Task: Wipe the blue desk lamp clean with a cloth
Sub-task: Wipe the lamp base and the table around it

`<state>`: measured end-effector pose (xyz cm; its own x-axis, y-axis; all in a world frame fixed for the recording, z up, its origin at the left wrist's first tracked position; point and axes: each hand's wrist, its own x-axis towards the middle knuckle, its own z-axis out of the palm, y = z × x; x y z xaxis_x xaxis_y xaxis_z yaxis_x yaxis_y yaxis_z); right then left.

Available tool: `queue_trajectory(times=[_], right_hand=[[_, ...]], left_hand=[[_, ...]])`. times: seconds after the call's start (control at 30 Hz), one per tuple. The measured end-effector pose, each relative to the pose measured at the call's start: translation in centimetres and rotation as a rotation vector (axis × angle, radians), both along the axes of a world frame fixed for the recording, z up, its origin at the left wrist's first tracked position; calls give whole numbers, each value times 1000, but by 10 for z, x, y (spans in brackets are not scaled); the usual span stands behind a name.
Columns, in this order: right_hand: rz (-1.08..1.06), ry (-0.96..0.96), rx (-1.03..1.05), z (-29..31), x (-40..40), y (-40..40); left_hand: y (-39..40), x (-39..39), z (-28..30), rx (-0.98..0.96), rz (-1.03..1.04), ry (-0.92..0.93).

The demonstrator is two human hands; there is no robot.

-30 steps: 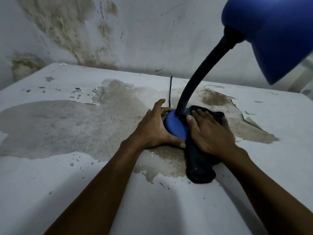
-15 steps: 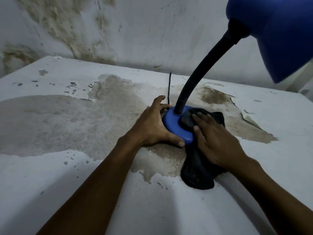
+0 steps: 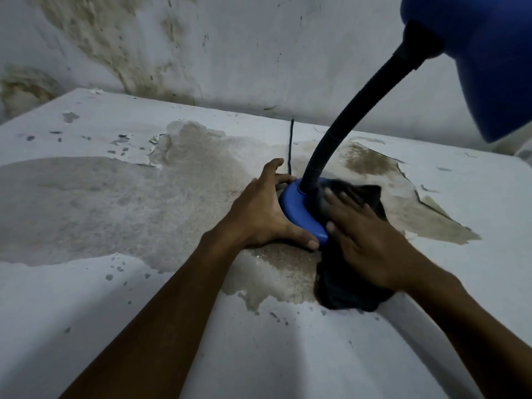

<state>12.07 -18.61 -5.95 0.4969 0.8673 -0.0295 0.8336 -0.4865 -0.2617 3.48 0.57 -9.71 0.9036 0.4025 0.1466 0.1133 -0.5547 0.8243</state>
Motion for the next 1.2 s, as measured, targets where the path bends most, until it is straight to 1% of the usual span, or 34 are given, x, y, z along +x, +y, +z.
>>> queue_trajectory(times=[0.1, 0.23, 0.3, 0.4, 0.47, 0.57, 0.63, 0.7, 0.77, 0.87, 0.93, 1.07, 1.2], right_hand=[[-13, 5, 26, -1, -27, -24], [-92, -69, -25, -2, -7, 3], [-77, -31, -20, 0, 17, 28], [-26, 81, 27, 4, 41, 53], [-41, 54, 27, 1, 42, 54], [-135, -15, -21, -4, 18, 37], [-85, -21, 18, -7, -8, 12], [1, 15, 86, -7, -31, -15], [17, 40, 103, -7, -40, -34], [-91, 43, 151, -7, -32, -37], [-169, 36, 163, -10, -19, -25], [-322, 85, 173, -9, 3, 5], [-360, 30, 137, -8, -18, -3]], left_hand=[[2, 0, -1, 2, -17, -6], [1, 0, -1, -17, -17, -10], [2, 0, -1, -18, -13, -10], [1, -1, 0, -11, -4, -9], [0, -1, 0, -3, -4, -10], [-1, 0, 0, 2, 0, -12], [0, 0, 0, -2, -5, -16], [0, 1, -2, -5, -10, -21], [1, 2, -4, 0, -10, -28], [1, 1, -3, -9, -7, -25], [0, 0, -1, -22, -9, -23], [-1, -2, 0, -28, 2, -16], [-4, -3, 2, -34, 12, -6]])
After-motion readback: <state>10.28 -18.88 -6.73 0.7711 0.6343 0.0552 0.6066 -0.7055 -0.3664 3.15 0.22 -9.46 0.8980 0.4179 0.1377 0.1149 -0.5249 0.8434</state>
